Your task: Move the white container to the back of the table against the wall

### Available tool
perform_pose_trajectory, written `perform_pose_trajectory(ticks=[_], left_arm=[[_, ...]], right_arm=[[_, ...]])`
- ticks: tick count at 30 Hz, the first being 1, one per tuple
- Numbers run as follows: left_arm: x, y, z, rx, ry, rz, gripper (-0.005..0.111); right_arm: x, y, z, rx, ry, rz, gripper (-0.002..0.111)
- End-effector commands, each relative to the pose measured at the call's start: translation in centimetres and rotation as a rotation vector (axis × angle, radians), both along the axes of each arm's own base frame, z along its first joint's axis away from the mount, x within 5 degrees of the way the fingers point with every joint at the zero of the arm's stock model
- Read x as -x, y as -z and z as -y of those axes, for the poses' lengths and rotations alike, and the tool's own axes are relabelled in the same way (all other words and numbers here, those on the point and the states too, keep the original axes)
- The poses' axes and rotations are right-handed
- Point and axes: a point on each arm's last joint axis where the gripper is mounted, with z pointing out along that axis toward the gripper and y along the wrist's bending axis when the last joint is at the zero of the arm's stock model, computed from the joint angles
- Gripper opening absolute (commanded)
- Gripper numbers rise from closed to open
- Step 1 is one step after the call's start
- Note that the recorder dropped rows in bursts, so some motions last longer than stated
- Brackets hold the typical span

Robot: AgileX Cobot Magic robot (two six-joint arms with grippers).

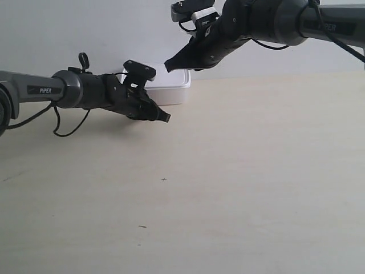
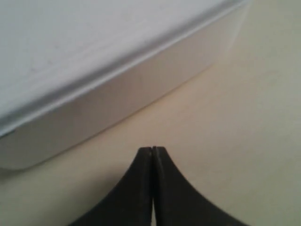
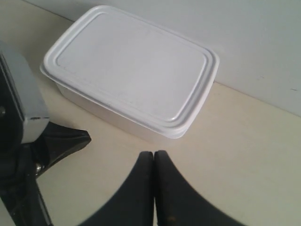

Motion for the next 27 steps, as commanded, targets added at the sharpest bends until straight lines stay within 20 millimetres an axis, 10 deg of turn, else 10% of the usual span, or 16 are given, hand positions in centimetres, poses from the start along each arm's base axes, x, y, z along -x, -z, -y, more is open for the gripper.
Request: perform_pose_trajectory(ticks=[1, 15, 27], left_arm=[[1.1, -2.1, -1.1, -0.03, -0.011, 0.059, 0.0], [10.5, -10.5, -7.4, 0.001, -0.219, 0.271, 0.0], [18.9, -17.5, -9.2, 0.074, -0.261, 0.405, 0.0]], right_arm=[[0.0, -0.9, 0.2, 0.003, -0.004, 0.021, 0.0], [1.1, -2.1, 0.6, 0.029, -0.012, -0.063, 0.0], [6.1, -7.0, 0.9, -0.082, -0.122, -0.22, 0.0]])
